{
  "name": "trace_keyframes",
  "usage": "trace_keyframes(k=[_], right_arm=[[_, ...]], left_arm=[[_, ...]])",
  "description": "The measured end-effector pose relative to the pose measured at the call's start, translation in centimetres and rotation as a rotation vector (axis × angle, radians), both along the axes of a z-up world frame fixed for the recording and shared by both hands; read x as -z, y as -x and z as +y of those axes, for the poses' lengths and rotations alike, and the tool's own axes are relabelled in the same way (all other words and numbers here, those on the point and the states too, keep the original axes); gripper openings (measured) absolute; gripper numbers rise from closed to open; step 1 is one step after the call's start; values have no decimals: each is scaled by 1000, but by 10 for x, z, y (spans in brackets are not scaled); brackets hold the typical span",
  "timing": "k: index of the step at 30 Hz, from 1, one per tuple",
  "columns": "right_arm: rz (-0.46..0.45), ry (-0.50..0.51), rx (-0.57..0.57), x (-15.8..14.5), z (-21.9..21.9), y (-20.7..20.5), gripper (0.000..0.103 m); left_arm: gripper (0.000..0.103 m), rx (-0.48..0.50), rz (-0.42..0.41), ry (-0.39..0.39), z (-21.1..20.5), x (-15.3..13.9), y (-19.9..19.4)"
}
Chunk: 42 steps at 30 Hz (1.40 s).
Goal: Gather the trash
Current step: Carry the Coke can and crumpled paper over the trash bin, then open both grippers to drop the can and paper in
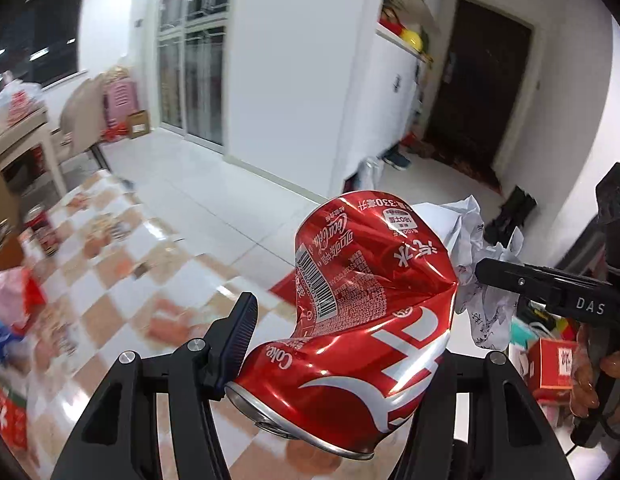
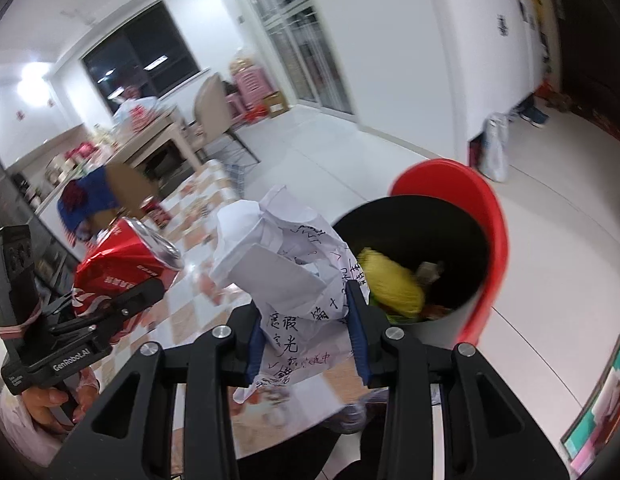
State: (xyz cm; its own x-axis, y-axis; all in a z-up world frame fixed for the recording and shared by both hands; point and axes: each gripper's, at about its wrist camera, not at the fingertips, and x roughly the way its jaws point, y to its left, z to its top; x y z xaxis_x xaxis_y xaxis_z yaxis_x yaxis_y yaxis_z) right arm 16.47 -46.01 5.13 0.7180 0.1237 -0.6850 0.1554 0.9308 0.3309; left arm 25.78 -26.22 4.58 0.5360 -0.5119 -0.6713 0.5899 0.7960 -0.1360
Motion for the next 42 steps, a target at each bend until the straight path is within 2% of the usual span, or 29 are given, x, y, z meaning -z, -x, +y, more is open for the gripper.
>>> trace_keyframes(k=[9, 18, 26, 29, 39, 42], right_arm=[[31, -40, 91, 21, -55, -14, 38], [62, -79, 154, 35, -85, -31, 38], [90, -100, 182, 48, -97, -45, 38], [98, -114, 186, 53, -101, -48, 40], [113, -109, 183, 59, -101, -57, 41], [115, -102, 174, 59, -96, -60, 50]], left_arm=[[103, 93, 31, -82, -85, 28, -31], [103, 107, 45, -157, -137, 51, -50], [103, 98, 46, -202, -152, 65, -57], [103, 77, 5, -193, -151, 64, -56], [103, 51, 17, -182, -135, 59, -58], [103, 46, 8, -179, -125, 54, -53]])
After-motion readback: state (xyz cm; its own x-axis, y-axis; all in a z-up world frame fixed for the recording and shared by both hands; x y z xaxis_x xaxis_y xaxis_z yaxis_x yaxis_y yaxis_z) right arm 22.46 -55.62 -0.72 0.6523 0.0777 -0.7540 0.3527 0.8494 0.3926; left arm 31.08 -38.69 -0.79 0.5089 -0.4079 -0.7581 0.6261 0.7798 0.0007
